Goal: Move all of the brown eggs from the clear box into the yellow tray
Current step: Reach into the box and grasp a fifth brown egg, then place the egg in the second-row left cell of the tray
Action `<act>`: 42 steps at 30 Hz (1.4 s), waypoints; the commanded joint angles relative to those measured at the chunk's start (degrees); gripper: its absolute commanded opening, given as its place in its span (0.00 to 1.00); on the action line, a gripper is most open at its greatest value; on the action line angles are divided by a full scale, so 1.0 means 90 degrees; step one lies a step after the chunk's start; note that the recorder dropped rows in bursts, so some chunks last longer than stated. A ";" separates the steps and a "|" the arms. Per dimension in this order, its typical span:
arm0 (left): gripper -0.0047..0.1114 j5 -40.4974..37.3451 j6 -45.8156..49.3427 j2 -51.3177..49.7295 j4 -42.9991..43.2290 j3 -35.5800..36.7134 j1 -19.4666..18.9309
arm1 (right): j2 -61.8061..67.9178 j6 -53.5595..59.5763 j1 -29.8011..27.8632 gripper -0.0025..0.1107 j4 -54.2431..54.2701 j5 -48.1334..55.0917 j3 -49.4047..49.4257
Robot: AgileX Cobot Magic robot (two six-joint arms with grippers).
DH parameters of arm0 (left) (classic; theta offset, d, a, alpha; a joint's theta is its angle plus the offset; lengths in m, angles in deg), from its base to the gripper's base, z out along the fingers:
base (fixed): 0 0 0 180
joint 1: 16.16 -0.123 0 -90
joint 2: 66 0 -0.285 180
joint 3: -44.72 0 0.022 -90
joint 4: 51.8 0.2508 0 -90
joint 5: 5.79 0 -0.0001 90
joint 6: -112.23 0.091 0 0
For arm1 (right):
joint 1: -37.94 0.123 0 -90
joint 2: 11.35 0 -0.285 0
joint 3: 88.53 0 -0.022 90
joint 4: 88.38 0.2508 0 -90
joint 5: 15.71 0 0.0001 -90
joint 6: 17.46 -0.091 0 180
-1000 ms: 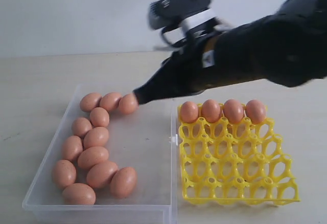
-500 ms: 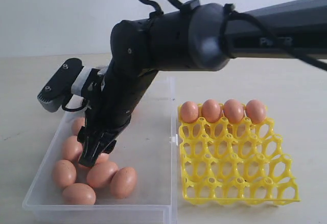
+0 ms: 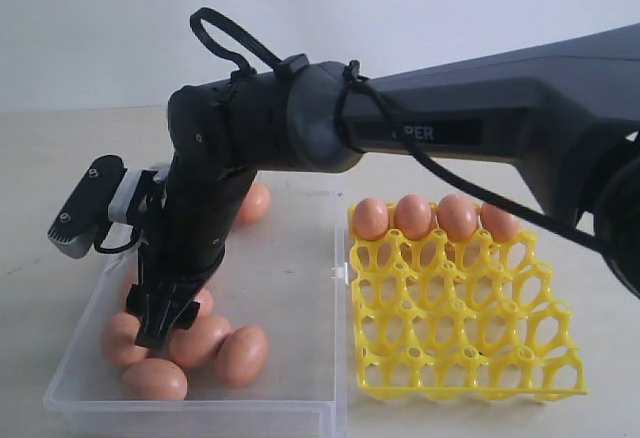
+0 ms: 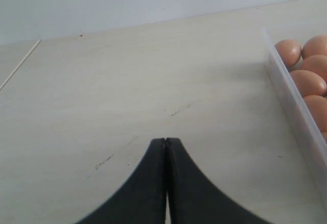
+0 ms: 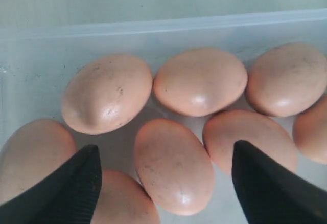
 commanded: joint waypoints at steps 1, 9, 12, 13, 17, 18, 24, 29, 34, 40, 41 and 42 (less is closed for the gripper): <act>0.04 0.0058 -0.0032 0.0036 -0.0016 -0.0026 0.0037 | 0.0194 0.0179 0.0010 0.64 -0.0010 0.0005 -0.0091; 0.04 0.0058 -0.0032 0.0036 -0.0016 -0.0026 0.0037 | 0.0500 0.0161 0.0010 0.53 -0.0125 -0.0237 -0.0091; 0.04 0.0058 -0.0032 0.0036 -0.0016 -0.0026 0.0037 | 0.0488 0.0161 0.0010 0.22 -0.0125 -0.0237 -0.0091; 0.04 0.0058 -0.0032 0.0036 -0.0016 -0.0026 0.0037 | 0.0464 0.0161 0.0010 0.14 -0.0136 -0.0237 -0.0091; 0.04 0.0058 -0.0032 0.0036 -0.0016 -0.0026 0.0037 | 0.0220 0.0161 0.0010 0.02 -0.0137 -0.0745 0.0126; 0.04 0.0058 -0.0032 0.0036 -0.0016 -0.0026 0.0037 | 0.0092 0.0098 -0.0003 0.02 -0.0137 -0.1064 0.0285; 0.04 0.0058 -0.0032 0.0036 -0.0016 -0.0026 0.0037 | -0.1036 -0.1138 -0.0178 0.02 -0.0127 -0.3982 0.2260; 0.04 0.0058 -0.0032 0.0036 -0.0016 -0.0026 0.0037 | -0.1925 -0.2417 -0.0421 0.02 -0.0112 -0.6943 0.4313; 0.04 0.0058 -0.0032 0.0036 -0.0016 -0.0026 0.0037 | -0.2399 -0.3781 -0.0750 0.02 -0.0112 -0.8551 0.5590; 0.04 0.0058 -0.0032 0.0036 -0.0016 -0.0026 0.0037 | -0.2642 -0.4389 -0.1094 0.02 -0.0126 -0.9081 0.6386; 0.04 0.0058 -0.0032 0.0036 -0.0016 -0.0026 0.0037 | -0.2656 -0.4508 -0.1150 0.02 -0.0126 -0.9228 0.6521; 0.04 0.0058 -0.0032 0.0036 -0.0016 -0.0026 0.0037 | -0.2656 -0.4618 -0.1176 0.02 -0.0112 -0.9340 0.6625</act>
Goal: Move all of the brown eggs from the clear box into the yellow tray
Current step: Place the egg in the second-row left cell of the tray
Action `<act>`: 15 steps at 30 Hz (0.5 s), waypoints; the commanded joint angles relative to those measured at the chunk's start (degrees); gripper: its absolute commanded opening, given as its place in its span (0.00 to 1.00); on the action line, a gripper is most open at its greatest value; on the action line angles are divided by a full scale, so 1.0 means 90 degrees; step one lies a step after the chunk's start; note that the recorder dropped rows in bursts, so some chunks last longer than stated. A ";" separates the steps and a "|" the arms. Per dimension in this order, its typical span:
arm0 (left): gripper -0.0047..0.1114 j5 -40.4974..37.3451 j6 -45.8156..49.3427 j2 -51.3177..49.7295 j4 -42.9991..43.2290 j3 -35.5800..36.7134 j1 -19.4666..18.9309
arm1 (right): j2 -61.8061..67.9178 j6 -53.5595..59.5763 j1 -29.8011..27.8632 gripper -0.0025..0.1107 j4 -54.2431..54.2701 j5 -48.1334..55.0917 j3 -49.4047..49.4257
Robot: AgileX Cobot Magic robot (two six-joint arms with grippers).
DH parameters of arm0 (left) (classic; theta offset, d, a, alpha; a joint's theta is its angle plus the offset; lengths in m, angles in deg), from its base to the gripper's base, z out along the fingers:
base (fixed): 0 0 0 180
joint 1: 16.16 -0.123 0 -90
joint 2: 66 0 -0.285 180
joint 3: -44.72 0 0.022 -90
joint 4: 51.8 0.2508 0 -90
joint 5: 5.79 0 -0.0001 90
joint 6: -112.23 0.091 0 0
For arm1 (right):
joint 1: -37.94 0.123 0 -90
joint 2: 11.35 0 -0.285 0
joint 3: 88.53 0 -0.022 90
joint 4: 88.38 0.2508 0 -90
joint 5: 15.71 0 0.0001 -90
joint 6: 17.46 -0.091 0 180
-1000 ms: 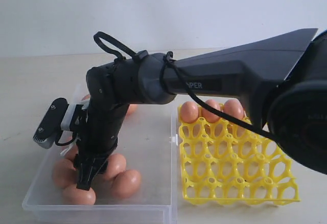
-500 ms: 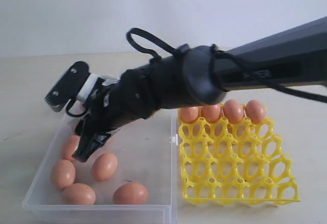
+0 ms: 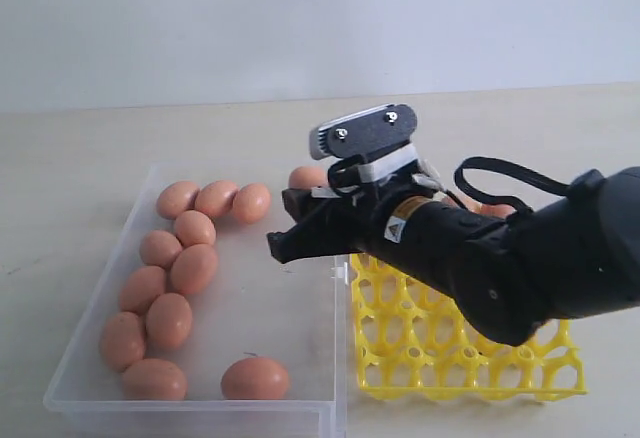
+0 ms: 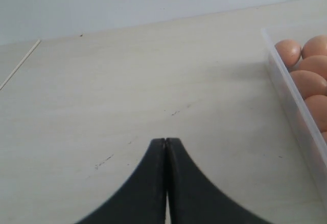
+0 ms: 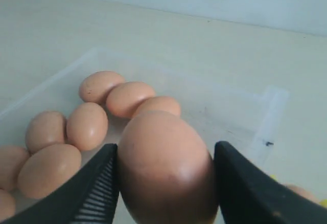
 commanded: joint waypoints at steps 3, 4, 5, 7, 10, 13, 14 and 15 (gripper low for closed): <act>0.04 0.0058 -0.0032 0.0036 -0.0016 -0.0026 0.0037 | -0.0119 -0.0676 -0.0249 0.02 -0.0016 -0.0952 0.0794; 0.04 0.0058 -0.0032 0.0036 -0.0016 -0.0026 0.0037 | -0.0119 -0.0692 -0.0249 0.02 -0.0016 -0.1035 0.0890; 0.04 0.0058 -0.0032 0.0036 -0.0016 -0.0026 0.0037 | -0.0119 -0.0692 -0.0249 0.02 -0.0016 -0.1107 0.0964; 0.04 0.0058 -0.0032 0.0036 -0.0016 -0.0026 0.0037 | -0.0104 -0.0692 -0.0249 0.02 -0.0016 -0.1164 0.1028; 0.04 0.0058 -0.0032 0.0036 -0.0016 -0.0026 0.0037 | -0.0005 -0.0692 -0.0249 0.02 0.0001 -0.1264 0.1099; 0.04 0.0058 -0.0032 0.0036 -0.0016 -0.0026 0.0037 | 0.0117 -0.0692 -0.0249 0.02 0.0286 -0.1278 0.1118; 0.04 0.0058 -0.0032 0.0036 -0.0016 -0.0026 0.0037 | 0.0185 -0.0692 -0.0249 0.02 0.0440 -0.1320 0.1118; 0.04 0.0058 -0.0032 0.0036 -0.0016 -0.0026 0.0037 | 0.0205 -0.0692 -0.0249 0.02 0.0555 -0.1350 0.1118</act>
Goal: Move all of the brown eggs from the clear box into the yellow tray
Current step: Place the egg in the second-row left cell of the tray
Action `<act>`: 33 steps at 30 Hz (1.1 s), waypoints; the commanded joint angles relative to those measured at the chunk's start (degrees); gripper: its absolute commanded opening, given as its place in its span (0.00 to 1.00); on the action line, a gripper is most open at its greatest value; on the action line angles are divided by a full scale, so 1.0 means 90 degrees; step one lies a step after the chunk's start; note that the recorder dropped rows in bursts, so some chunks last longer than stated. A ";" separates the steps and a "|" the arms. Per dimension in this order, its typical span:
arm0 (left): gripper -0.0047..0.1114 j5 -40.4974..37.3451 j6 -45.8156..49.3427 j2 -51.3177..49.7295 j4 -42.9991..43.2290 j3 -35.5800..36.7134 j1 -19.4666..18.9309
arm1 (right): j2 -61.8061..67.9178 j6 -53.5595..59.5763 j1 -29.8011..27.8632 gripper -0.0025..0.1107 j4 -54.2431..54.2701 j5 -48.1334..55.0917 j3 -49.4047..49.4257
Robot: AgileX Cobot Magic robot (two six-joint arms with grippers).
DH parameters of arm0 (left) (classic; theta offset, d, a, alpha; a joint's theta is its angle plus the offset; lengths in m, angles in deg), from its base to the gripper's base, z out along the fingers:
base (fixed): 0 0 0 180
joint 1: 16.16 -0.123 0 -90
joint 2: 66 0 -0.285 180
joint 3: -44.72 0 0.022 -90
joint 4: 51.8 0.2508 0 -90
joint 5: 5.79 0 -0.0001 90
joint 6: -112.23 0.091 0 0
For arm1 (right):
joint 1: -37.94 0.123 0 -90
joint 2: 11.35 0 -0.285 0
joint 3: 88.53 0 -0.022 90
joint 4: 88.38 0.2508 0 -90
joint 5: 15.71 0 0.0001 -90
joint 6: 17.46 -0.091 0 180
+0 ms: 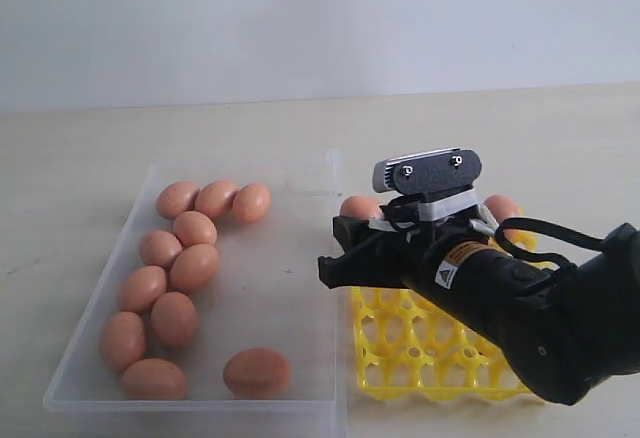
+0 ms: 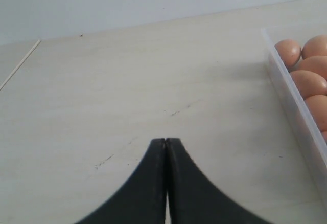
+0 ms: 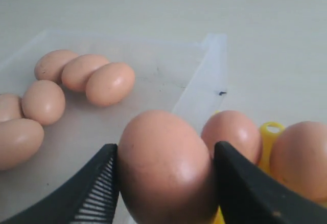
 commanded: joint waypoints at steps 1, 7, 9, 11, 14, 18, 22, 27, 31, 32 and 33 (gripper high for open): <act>0.04 0.0058 -0.0032 0.0036 -0.0016 -0.0026 0.0037 | 0.0155 -0.0028 -0.0036 0.02 0.0695 -0.0256 0.0036; 0.04 0.0058 -0.0032 0.0036 -0.0016 -0.0026 0.0037 | 0.0218 -0.0028 -0.0036 0.02 0.0684 -0.0282 0.0036; 0.04 0.0058 -0.0032 0.0036 -0.0016 -0.0026 0.0037 | 0.0229 -0.0042 -0.0036 0.05 0.0684 -0.0263 0.0011; 0.04 0.0058 -0.0032 0.0036 -0.0016 -0.0026 0.0037 | 0.0229 -0.0042 -0.0036 0.14 0.0684 -0.0156 -0.0067; 0.04 0.0058 -0.0032 0.0036 -0.0016 -0.0026 0.0037 | 0.0229 -0.0042 -0.0036 0.27 0.0684 0.0156 -0.0274; 0.04 0.0058 -0.0032 0.0036 -0.0016 -0.0026 0.0037 | 0.0234 -0.0042 -0.0036 0.38 0.0684 0.0339 -0.0334; 0.04 0.0058 -0.0032 0.0036 -0.0016 -0.0026 0.0037 | 0.0234 -0.0042 -0.0036 0.55 0.0864 0.0339 -0.0334; 0.04 0.0058 -0.0032 0.0036 -0.0016 -0.0026 0.0037 | 0.0221 -0.0028 -0.0036 0.60 0.0912 0.0339 -0.0334; 0.04 0.0058 -0.0032 0.0036 -0.0016 -0.0026 0.0037 | -0.0200 0.0120 -0.0036 0.59 0.0847 0.0668 -0.0334; 0.04 0.0058 -0.0032 0.0036 -0.0016 -0.0026 0.0037 | -0.0429 0.0322 -0.0017 0.57 0.0796 0.1014 -0.0397; 0.04 0.0058 -0.0032 0.0036 -0.0016 -0.0026 0.0037 | -0.0693 0.0475 0.0008 0.55 0.0638 0.1533 -0.0516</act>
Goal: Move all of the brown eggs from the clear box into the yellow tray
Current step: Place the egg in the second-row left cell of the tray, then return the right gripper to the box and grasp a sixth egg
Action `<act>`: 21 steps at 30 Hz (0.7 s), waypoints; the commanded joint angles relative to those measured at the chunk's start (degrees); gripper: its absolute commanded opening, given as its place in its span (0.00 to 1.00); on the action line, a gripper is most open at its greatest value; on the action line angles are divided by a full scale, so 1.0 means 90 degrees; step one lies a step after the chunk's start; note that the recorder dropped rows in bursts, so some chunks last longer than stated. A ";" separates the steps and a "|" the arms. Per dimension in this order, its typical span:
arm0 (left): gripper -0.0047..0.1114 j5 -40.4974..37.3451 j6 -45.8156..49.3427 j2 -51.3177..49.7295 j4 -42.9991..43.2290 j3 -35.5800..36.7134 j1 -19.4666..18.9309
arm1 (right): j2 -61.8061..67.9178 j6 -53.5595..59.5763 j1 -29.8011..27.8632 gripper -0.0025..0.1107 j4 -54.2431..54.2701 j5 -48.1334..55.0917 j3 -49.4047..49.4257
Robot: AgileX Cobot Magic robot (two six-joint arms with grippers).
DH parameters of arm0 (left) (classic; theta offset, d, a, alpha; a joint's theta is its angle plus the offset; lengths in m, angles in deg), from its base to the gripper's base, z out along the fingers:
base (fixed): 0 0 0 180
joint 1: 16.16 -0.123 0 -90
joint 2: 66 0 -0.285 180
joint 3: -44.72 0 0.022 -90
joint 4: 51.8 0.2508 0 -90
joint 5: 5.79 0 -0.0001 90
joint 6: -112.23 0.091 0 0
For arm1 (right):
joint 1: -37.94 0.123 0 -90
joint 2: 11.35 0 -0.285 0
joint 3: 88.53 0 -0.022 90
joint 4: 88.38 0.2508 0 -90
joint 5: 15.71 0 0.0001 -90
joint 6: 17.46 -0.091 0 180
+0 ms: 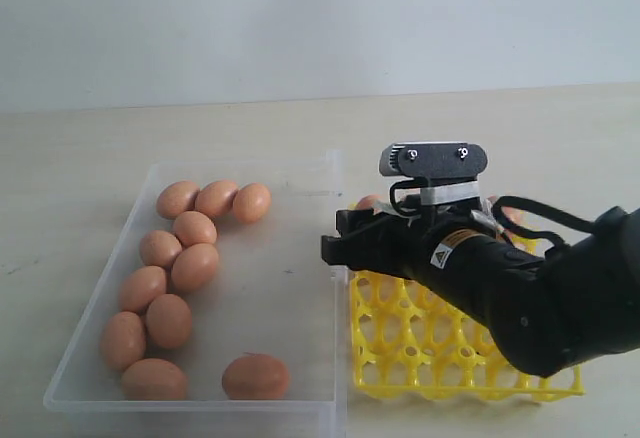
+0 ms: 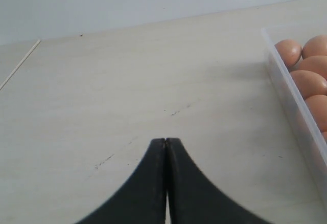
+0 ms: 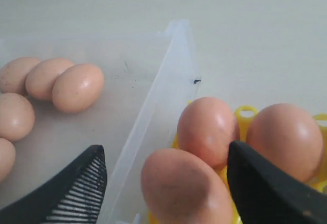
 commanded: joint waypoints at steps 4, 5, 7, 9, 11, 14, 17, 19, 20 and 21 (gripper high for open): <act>0.04 0.0058 -0.0032 0.0036 -0.0016 -0.0026 0.0037 | -0.1626 0.0619 0.0082 0.41 -0.1436 0.3939 -0.1221; 0.04 0.0058 -0.0032 0.0036 -0.0016 -0.0026 0.0037 | -0.1742 0.0619 0.0168 0.37 -0.1630 0.4724 -0.1598; 0.04 0.0058 -0.0032 0.0036 -0.0016 -0.0026 0.0037 | -0.1771 0.0619 0.0378 0.28 -0.1915 0.5878 -0.2291; 0.04 0.0058 -0.0032 0.0036 -0.0016 -0.0026 0.0037 | -0.1648 0.0619 0.0622 0.17 -0.2166 0.6861 -0.2981; 0.04 0.0058 -0.0032 0.0036 -0.0016 -0.0026 0.0037 | -0.1387 0.0706 0.0840 0.04 -0.2356 0.7780 -0.3543; 0.04 0.0058 -0.0032 0.0036 -0.0016 -0.0026 0.0037 | -0.0865 0.1393 0.1076 0.02 -0.2391 0.9311 -0.4207; 0.04 0.0058 -0.0032 0.0036 -0.0016 -0.0026 0.0037 | -0.0226 0.1733 0.1256 0.04 -0.2331 1.0270 -0.4693; 0.04 0.0058 -0.0032 0.0036 -0.0016 -0.0026 0.0037 | 0.0312 0.1733 0.1276 0.14 -0.1897 1.0145 -0.4990; 0.04 0.0058 -0.0032 0.0036 -0.0016 -0.0026 0.0037 | 0.0481 0.1713 0.1276 0.19 -0.1775 1.0046 -0.5072; 0.04 0.0058 -0.0032 0.0036 -0.0016 -0.0026 0.0037 | 0.0774 0.1439 0.1276 0.32 -0.1415 0.9746 -0.5290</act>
